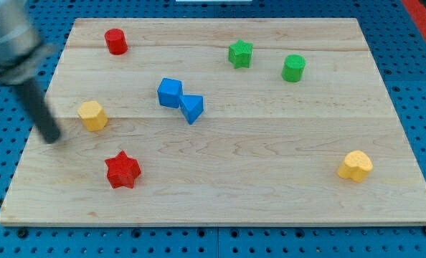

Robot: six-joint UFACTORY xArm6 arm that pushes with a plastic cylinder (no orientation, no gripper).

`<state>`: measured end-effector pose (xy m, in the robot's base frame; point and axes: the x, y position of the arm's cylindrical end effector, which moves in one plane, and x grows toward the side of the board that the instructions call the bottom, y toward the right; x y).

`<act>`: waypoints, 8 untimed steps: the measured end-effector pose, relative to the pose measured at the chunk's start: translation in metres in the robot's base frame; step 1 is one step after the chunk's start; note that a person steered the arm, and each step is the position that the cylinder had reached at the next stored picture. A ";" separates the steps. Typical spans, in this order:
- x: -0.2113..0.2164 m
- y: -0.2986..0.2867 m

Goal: Move the hexagon into the blue blocks

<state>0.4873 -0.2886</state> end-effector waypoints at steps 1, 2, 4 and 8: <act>-0.014 -0.003; -0.039 0.048; -0.040 0.178; 0.010 0.485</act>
<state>0.4972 0.1966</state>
